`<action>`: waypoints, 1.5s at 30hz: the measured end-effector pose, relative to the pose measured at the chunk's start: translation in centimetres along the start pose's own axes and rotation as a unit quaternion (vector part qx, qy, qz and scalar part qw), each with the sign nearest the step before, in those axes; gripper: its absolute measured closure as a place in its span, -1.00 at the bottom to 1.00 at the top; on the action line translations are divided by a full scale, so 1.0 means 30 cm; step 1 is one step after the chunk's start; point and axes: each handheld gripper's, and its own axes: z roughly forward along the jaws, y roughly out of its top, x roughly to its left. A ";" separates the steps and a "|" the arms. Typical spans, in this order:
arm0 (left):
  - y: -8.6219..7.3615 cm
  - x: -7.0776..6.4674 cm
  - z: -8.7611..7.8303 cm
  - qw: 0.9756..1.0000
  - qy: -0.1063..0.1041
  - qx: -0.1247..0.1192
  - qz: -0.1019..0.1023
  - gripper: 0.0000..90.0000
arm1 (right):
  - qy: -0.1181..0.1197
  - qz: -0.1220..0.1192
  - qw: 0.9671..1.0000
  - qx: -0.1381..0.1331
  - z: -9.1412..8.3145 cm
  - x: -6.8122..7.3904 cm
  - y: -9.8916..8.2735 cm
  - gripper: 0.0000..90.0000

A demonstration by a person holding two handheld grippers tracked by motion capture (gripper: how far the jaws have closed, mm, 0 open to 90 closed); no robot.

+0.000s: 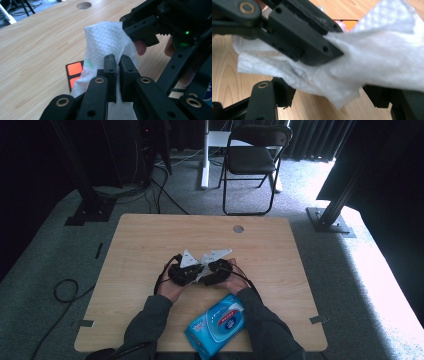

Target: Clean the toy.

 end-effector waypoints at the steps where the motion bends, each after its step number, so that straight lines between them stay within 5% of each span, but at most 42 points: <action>1: -0.001 0.004 -0.003 1.000 0.003 0.001 0.002 0.90 | 0.000 0.000 1.000 0.000 0.000 0.000 0.000 -0.23; 10: -0.025 0.065 -0.033 0.999 0.038 -0.005 -0.023 0.90 | 0.001 -0.002 1.000 0.002 0.001 0.001 -0.001 -0.23; 17: -0.047 0.136 -0.070 0.995 0.072 -0.016 -0.064 0.90 | 0.003 -0.005 1.000 0.004 0.002 0.002 -0.001 -0.24; 22: -0.044 0.165 -0.100 0.994 0.082 -0.027 -0.074 0.91 | 0.003 -0.006 1.000 0.007 0.005 0.005 -0.002 -0.23; 45: -0.045 0.151 -0.075 0.996 0.045 -0.026 -0.075 0.90 | 0.002 -0.009 1.000 0.005 0.005 0.006 -0.003 -0.24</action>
